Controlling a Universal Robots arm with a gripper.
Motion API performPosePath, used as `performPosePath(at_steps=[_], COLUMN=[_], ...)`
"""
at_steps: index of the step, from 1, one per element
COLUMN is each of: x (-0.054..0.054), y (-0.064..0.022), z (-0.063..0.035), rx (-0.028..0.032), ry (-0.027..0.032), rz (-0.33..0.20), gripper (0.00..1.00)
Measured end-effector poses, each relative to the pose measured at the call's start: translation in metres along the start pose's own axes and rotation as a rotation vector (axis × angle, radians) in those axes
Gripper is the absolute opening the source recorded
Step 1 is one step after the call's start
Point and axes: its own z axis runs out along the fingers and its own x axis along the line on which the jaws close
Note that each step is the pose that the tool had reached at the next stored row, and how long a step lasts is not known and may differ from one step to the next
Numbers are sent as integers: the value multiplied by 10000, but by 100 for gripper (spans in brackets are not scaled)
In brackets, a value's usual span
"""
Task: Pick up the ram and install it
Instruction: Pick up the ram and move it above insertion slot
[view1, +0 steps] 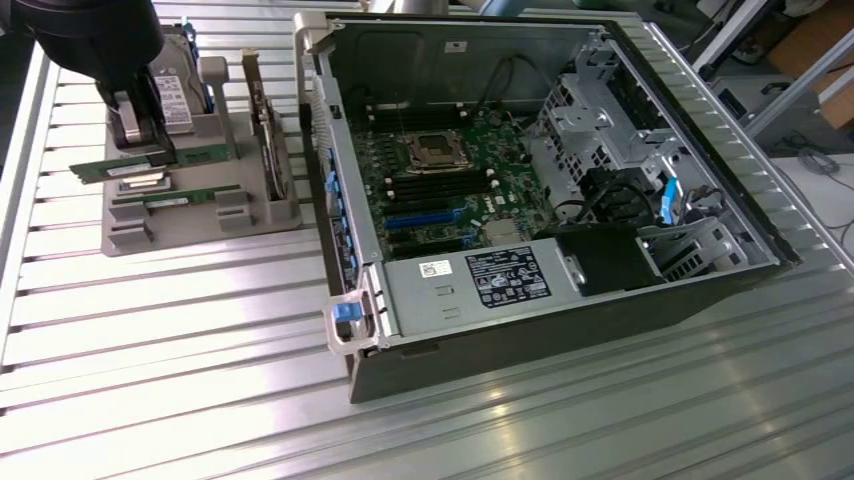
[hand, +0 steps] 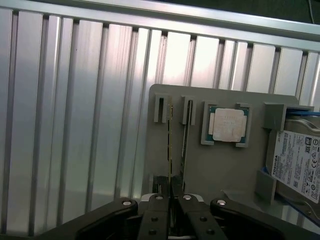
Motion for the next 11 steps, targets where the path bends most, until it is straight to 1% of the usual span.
performPosePath(at_steps=[4, 9, 11], x=[0, 0, 0], y=[0, 0, 0], z=[0, -1, -2], rx=[13, 21, 26], ry=[-93, -153, -198], rz=[1, 2, 2], gripper=[13, 13, 13])
